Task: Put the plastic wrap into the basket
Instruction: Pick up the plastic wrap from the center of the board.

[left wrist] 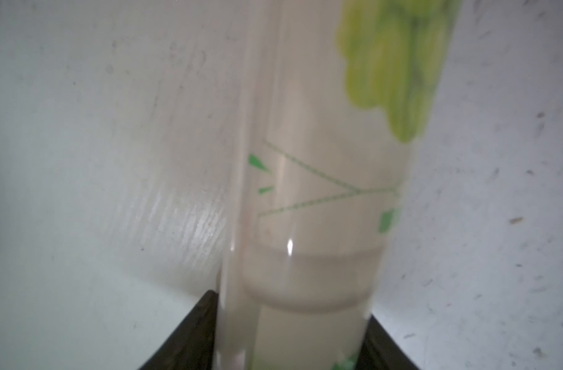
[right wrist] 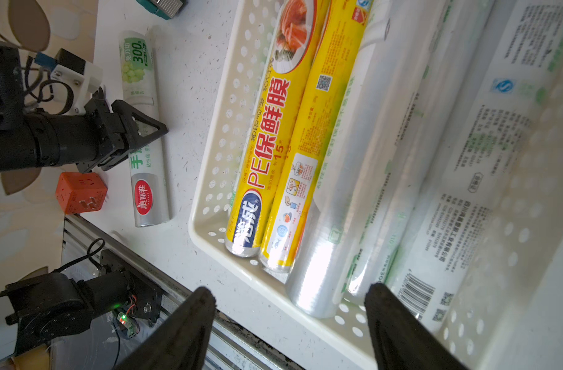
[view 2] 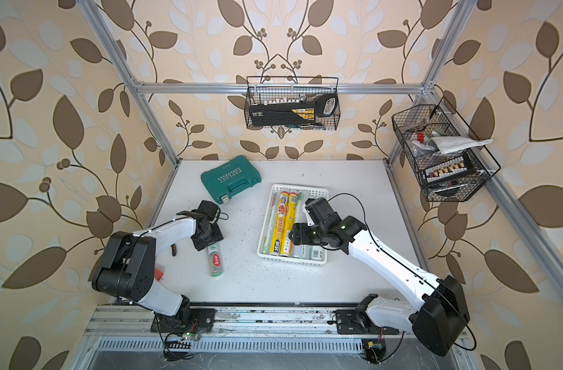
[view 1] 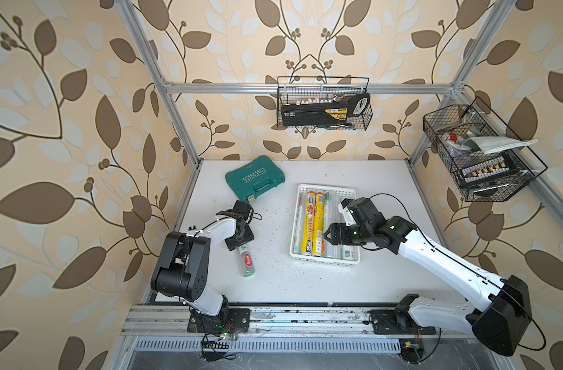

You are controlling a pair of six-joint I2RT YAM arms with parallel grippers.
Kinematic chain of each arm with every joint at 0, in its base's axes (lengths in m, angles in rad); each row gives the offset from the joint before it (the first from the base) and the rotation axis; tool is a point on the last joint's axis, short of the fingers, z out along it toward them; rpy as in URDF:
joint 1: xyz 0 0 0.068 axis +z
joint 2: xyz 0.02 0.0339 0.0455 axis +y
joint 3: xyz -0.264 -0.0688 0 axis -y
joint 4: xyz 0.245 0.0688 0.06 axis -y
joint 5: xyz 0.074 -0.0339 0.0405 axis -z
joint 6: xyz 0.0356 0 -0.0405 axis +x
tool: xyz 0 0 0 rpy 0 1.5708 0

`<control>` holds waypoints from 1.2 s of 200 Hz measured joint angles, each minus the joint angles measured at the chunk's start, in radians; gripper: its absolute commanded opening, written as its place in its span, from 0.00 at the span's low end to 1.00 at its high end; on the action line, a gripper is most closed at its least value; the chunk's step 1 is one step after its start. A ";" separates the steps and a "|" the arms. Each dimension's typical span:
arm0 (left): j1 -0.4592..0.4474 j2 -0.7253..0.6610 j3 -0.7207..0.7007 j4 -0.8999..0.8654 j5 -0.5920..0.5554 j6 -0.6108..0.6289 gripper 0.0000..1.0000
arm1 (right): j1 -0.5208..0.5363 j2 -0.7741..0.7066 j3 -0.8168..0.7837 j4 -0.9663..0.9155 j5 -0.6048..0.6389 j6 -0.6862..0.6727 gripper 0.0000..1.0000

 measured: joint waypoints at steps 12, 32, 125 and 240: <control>-0.023 0.000 0.009 -0.012 -0.005 -0.006 0.54 | -0.015 -0.008 0.000 -0.004 -0.002 -0.002 0.77; -0.084 0.000 0.035 -0.053 -0.029 -0.013 0.52 | -0.045 -0.024 0.000 -0.010 -0.004 -0.012 0.77; -0.336 0.000 0.272 -0.226 -0.078 -0.072 0.44 | -0.245 -0.114 -0.032 -0.048 -0.070 -0.066 0.77; -0.584 0.200 0.823 -0.406 -0.146 -0.113 0.43 | -0.498 -0.141 -0.099 -0.076 -0.139 -0.121 0.76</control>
